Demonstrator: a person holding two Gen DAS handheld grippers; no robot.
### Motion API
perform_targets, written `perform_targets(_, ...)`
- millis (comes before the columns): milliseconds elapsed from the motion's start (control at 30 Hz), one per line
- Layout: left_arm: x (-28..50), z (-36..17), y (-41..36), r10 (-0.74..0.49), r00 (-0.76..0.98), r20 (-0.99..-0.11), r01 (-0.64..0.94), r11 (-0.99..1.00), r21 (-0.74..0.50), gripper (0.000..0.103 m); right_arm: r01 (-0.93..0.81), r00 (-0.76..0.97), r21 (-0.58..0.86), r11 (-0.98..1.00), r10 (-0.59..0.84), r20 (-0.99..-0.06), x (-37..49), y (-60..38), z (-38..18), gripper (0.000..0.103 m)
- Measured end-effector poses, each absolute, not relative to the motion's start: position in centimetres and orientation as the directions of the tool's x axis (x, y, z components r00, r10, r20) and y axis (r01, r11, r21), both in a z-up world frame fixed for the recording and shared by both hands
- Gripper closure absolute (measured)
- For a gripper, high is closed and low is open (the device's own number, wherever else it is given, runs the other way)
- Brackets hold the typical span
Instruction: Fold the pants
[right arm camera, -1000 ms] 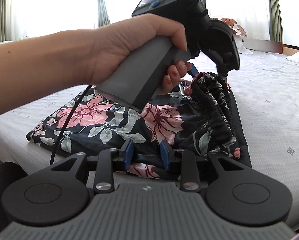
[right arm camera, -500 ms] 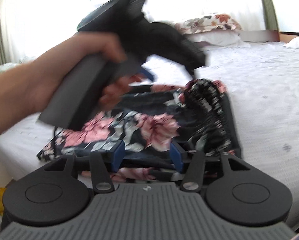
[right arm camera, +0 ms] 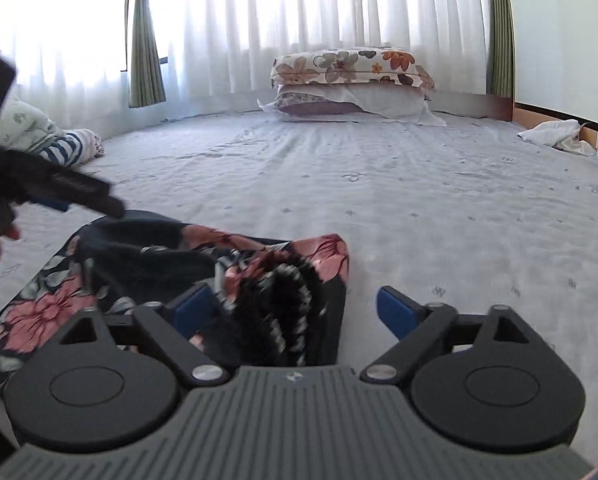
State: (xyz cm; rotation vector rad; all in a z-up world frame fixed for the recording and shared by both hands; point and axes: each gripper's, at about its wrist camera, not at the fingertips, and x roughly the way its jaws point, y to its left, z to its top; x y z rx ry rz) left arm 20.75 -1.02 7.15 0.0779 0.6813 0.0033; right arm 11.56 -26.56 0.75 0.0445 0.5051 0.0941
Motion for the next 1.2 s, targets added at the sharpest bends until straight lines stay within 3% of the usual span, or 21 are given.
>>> perform_targets(267,23.9,4.0,3.0,0.138,0.727,-0.673,-0.072,0.990,0.124,0.019,-0.075,0.820,0.140,0.987,0.141,-0.554,16.7,-28.3,-0.5,0.000)
perform_targets(500,27.5,3.0,4.4,0.035,0.707,-0.707,-0.056,0.998,-0.006,0.018,-0.025,0.776,0.213,0.977,0.153,-0.612,18.4,-29.4,-2.8,0.000)
perform_targets(567,28.8,2.8,4.8,0.019,0.698,-0.716,-0.064,0.997,-0.036,0.024,-0.020,0.779,0.202,0.979,0.142,-0.611,18.4,-29.3,-3.2,0.000)
perform_targets(633,30.1,2.4,4.9,0.005,0.682,-0.731,-0.063,0.997,-0.052,0.055,-0.021,0.775,0.184,0.983,0.132,-0.618,18.5,-29.0,-3.2,0.000)
perform_targets(667,30.7,2.1,5.0,-0.011,0.673,-0.740,-0.060,0.996,-0.069,0.060,-0.024,0.773,0.176,0.984,0.130,-0.621,18.5,-28.9,-3.2,0.000)
perform_targets(767,31.6,1.9,4.9,-0.016,0.677,-0.736,-0.061,0.995,-0.078,0.060,-0.031,0.771,0.158,0.987,0.124,-0.625,18.6,-28.6,-3.4,0.000)
perform_targets(900,31.1,2.3,5.0,-0.031,0.682,-0.730,-0.038,0.996,-0.079,0.057,-0.033,0.772,0.160,0.987,0.127,-0.622,18.4,-28.6,-3.5,0.000)
perform_targets(967,30.5,2.3,5.4,-0.026,0.682,-0.731,-0.046,0.996,-0.077,0.046,-0.033,0.774,0.162,0.986,0.128,-0.621,18.3,-28.7,-3.5,0.000)
perform_targets(1033,30.3,1.5,5.7,0.038,0.665,-0.746,-0.069,0.998,-0.010,0.025,-0.033,0.775,0.153,0.988,0.121,-0.620,18.2,-28.5,-3.7,0.000)
perform_targets(1067,30.1,1.2,5.7,0.071,0.663,-0.745,-0.077,0.997,0.026,0.020,-0.033,0.776,0.142,0.989,0.115,-0.620,18.2,-28.4,-3.8,0.000)
perform_targets(1200,28.9,1.6,5.8,0.071,0.676,-0.733,-0.092,0.996,0.011,0.019,-0.033,0.779,0.110,0.993,0.094,-0.620,18.1,-27.8,-3.8,0.000)
